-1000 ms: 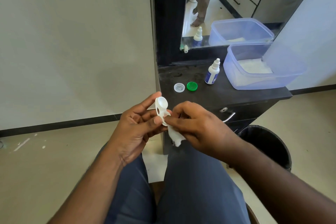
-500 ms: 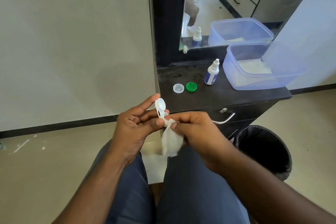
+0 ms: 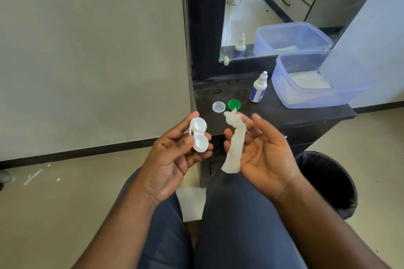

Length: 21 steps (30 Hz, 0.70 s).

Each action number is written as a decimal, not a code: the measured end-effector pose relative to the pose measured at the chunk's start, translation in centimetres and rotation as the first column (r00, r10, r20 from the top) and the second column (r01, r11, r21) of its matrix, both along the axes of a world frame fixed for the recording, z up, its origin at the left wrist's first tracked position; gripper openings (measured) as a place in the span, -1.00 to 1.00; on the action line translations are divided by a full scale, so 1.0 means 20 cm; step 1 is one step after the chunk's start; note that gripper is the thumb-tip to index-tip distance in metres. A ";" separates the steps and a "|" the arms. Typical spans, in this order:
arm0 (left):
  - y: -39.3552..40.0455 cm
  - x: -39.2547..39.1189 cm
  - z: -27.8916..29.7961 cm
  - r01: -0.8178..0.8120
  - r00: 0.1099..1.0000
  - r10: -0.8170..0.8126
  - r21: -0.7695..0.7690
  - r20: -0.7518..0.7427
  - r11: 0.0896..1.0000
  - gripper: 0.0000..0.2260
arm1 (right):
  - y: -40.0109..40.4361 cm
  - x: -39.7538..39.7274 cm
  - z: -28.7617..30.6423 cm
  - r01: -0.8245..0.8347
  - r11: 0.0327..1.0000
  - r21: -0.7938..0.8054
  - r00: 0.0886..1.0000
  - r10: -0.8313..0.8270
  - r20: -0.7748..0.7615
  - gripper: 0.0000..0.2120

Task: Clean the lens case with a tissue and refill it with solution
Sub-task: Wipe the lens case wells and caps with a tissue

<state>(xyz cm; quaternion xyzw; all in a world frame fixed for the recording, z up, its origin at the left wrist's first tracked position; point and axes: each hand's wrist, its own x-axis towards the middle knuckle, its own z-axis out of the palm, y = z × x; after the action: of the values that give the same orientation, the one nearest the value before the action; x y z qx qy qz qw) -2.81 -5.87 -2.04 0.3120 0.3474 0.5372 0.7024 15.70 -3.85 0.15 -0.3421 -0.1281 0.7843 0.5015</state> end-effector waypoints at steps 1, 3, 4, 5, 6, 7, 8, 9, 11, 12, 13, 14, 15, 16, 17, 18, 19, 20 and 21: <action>0.00 0.00 0.00 0.012 1.000 -0.012 -0.015 0.010 1.000 -0.37 | 0.01 0.00 0.02 -0.021 0.999 0.046 0.995 0.017 0.094 -0.77; -0.01 -0.01 0.01 0.030 0.999 -0.029 -0.038 0.025 0.999 -0.37 | 0.02 0.00 0.05 -0.081 0.970 0.227 0.922 -0.013 0.387 -0.80; -0.01 -0.01 0.01 0.034 0.999 -0.033 -0.042 0.029 0.999 -0.40 | 0.03 -0.01 0.06 -0.138 0.922 0.362 0.832 -0.091 0.548 -0.81; -0.01 0.00 0.01 0.033 0.999 -0.032 -0.044 0.026 0.998 -0.44 | 0.04 -0.01 0.08 -0.226 0.831 0.509 0.714 -0.214 0.666 -0.81; -0.01 0.00 0.02 0.029 0.999 -0.028 -0.051 0.019 0.998 -0.51 | 0.06 -0.01 0.09 -0.349 0.696 0.628 0.601 -0.348 0.720 -0.82; -0.01 0.00 0.02 0.025 1.000 -0.024 -0.066 0.010 0.998 -0.57 | 0.08 0.00 0.08 -0.482 0.542 0.689 0.514 -0.462 0.723 -0.83; -0.01 0.00 0.02 0.026 1.000 -0.026 -0.085 0.002 0.996 -0.62 | 0.10 0.00 0.07 -0.603 0.399 0.691 0.450 -0.546 0.707 -0.83; -0.01 0.00 0.03 0.034 0.999 -0.035 -0.096 0.000 0.995 -0.63 | 0.12 0.01 0.05 -0.702 0.291 0.650 0.395 -0.601 0.695 -0.85; -0.01 0.00 0.03 0.069 0.998 -0.069 -0.087 0.009 0.994 -0.59 | 0.16 0.02 0.04 -0.818 0.158 0.553 0.328 -0.662 0.674 -0.84; -0.01 -0.01 0.03 0.083 0.997 -0.083 -0.086 0.006 0.993 -0.58 | 0.18 0.03 0.04 -0.846 0.110 0.522 0.323 -0.674 0.664 -0.83; -0.01 0.00 0.03 0.091 0.996 -0.092 -0.092 -0.005 0.992 -0.58 | 0.20 0.03 0.04 -0.867 0.062 0.494 0.326 -0.678 0.658 -0.82; -0.01 -0.01 0.03 0.094 0.995 -0.096 -0.101 -0.020 0.990 -0.61 | 0.22 0.03 0.04 -0.890 0.009 0.456 0.326 -0.686 0.651 -0.81; -0.01 -0.01 0.03 0.095 0.994 -0.099 -0.112 -0.036 0.989 -0.64 | 0.23 0.03 0.05 -0.913 -0.046 0.406 0.319 -0.703 0.636 -0.82; -0.01 -0.01 0.04 0.098 0.993 -0.104 -0.116 -0.048 0.988 -0.67 | 0.25 0.03 0.06 -0.932 -0.100 0.349 0.306 -0.732 0.609 -0.82; 0.00 -0.02 0.04 0.104 0.992 -0.111 -0.114 -0.054 0.988 -0.69 | 0.27 0.04 0.07 -0.947 -0.146 0.288 0.292 -0.768 0.570 -0.82; 0.00 -0.02 0.04 0.115 0.991 -0.121 -0.105 -0.053 0.988 -0.68 | 0.28 0.05 0.09 -0.956 -0.183 0.228 0.279 -0.805 0.524 -0.80; 0.00 -0.03 0.04 0.130 0.990 -0.135 -0.099 -0.048 0.987 -0.64 | 0.29 0.06 0.10 -0.961 -0.214 0.173 0.272 -0.836 0.477 -0.78; 0.00 -0.05 0.04 0.149 0.987 -0.154 -0.096 -0.049 0.984 -0.58 | 0.30 0.07 0.11 -0.962 -0.240 0.128 0.272 -0.862 0.428 -0.77; 0.01 -0.06 0.04 0.174 0.982 -0.180 -0.095 -0.057 0.980 -0.54 | 0.30 0.08 0.12 -0.961 -0.260 0.091 0.275 -0.883 0.380 -0.77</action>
<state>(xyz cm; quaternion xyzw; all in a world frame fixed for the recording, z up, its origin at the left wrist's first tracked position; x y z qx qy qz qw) -3.96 -5.76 -1.19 0.3272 0.3646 0.4461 0.7490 17.34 2.22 2.49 -0.1047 -0.9728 -0.1176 0.1699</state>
